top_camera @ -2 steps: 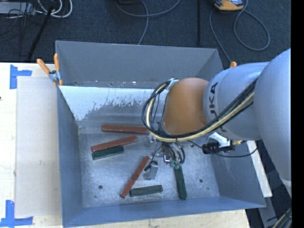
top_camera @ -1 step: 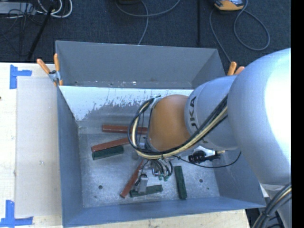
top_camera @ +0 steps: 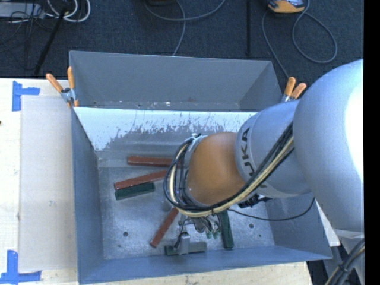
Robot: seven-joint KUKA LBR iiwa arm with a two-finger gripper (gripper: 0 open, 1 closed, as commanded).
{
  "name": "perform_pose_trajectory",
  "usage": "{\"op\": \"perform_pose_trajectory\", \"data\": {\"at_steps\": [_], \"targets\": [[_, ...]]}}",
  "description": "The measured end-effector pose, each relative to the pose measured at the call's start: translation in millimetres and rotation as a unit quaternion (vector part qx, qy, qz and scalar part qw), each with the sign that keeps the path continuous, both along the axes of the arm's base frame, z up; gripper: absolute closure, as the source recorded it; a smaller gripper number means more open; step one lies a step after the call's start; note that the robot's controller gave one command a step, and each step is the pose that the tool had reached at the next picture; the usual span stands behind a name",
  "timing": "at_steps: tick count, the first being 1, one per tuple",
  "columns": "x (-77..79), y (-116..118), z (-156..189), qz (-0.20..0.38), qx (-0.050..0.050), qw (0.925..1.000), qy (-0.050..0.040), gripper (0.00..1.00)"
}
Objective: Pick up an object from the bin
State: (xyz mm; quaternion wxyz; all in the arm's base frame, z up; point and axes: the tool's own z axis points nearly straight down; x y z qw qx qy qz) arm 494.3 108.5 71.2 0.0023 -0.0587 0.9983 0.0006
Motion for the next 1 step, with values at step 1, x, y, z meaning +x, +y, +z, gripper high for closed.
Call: {"op": "perform_pose_trajectory", "data": {"at_steps": [1], "targets": [[38.0,34.5,36.6,0.056,0.0,0.9984,0.0003,0.0]]}}
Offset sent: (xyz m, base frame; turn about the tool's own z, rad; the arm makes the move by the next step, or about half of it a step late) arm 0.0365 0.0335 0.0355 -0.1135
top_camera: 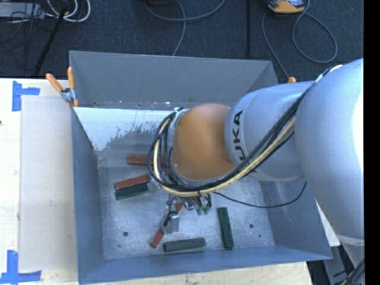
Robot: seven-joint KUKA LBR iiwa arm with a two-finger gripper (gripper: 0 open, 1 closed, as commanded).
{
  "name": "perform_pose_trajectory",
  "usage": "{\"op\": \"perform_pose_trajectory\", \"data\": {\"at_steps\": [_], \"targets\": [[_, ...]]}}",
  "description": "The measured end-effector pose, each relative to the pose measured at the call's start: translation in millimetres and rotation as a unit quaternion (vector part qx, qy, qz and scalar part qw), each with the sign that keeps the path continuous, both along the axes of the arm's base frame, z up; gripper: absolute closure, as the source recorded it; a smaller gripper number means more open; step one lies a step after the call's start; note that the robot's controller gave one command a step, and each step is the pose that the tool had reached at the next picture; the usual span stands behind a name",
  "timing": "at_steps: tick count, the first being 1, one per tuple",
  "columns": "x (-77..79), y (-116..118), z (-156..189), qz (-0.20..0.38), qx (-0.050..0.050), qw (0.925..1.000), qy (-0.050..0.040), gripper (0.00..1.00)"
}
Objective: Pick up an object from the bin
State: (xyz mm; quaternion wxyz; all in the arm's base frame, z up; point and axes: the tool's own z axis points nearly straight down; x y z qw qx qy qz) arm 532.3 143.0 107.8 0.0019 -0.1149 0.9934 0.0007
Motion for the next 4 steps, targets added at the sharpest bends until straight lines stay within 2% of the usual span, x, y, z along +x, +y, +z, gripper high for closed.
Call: {"op": "perform_pose_trajectory", "data": {"at_steps": [1,2,3,4], "targets": [[-51.5,-5,-38,-0.045,0.0,0.999,-0.0012,0.0],[-52.0,-5,-36,-0.045,-0.001,0.999,0.0028,1.0],[-47.3,34,14,-0.043,0.0,0.9991,-0.0007,1.0],[-48.7,32,11,-0.044,-0.001,0.999,0.0021,0.0]]}}
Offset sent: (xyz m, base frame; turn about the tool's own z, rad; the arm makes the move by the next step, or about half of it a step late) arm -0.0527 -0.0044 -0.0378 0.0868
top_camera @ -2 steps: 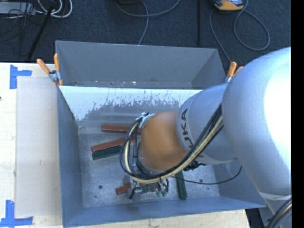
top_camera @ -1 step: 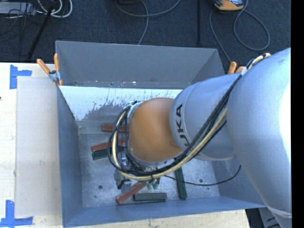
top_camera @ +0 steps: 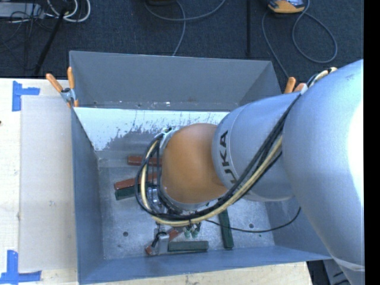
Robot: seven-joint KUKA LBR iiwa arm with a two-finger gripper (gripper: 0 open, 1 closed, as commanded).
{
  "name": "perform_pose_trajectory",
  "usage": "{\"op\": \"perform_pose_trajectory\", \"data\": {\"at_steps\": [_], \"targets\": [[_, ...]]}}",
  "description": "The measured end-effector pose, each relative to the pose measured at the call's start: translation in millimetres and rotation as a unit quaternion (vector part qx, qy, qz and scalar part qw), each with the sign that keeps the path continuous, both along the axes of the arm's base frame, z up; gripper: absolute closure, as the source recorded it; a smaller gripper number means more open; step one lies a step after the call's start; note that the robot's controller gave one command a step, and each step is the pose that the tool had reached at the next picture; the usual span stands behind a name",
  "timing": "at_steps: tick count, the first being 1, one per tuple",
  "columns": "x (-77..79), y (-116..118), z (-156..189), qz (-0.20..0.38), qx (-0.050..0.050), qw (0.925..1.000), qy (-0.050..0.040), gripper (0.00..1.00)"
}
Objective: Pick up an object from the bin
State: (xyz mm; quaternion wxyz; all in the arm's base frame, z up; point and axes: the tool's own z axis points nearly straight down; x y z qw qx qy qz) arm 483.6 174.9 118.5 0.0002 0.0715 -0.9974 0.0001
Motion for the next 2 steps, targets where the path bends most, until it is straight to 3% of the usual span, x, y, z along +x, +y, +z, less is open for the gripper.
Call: {"op": "perform_pose_trajectory", "data": {"at_steps": [1,2], "targets": [[-6.1,-68.9,-45.3,-0.039,0.0,0.9992,-0.0025,0.0],[-7.1,-66.2,-44.0,-0.036,0.0,0.9993,-0.0006,1.0]]}}
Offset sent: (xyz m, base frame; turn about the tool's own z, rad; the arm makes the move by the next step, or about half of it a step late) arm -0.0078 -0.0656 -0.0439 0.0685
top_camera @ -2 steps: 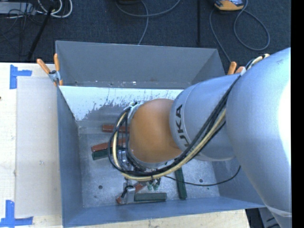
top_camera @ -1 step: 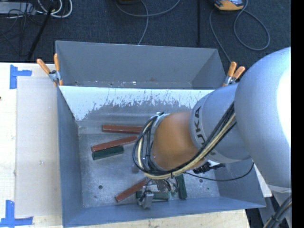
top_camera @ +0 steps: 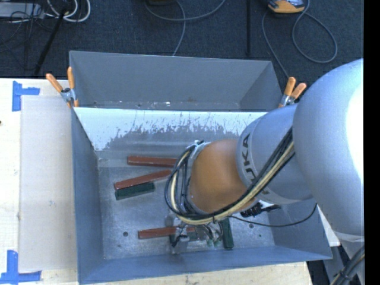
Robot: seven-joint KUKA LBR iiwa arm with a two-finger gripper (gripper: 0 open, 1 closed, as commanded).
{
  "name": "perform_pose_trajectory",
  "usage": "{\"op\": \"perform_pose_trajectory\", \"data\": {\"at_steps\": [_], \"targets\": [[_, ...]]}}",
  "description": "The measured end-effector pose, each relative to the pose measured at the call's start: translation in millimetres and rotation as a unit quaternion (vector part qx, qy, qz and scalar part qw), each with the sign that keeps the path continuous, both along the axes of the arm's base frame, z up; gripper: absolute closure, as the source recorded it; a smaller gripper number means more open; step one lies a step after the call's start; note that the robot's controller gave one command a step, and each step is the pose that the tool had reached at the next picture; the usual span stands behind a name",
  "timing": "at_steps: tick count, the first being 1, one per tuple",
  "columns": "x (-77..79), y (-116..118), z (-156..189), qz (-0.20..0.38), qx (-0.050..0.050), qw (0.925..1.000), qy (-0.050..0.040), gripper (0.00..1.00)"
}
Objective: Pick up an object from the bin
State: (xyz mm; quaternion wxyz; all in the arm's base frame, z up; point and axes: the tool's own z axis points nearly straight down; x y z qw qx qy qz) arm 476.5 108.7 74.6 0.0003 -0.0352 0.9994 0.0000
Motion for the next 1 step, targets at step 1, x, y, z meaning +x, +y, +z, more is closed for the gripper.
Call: {"op": "perform_pose_trajectory", "data": {"at_steps": [1], "targets": [[8.7,11.1,129.9,0.021,0.001,0.9998,-0.0036,1.0]]}}
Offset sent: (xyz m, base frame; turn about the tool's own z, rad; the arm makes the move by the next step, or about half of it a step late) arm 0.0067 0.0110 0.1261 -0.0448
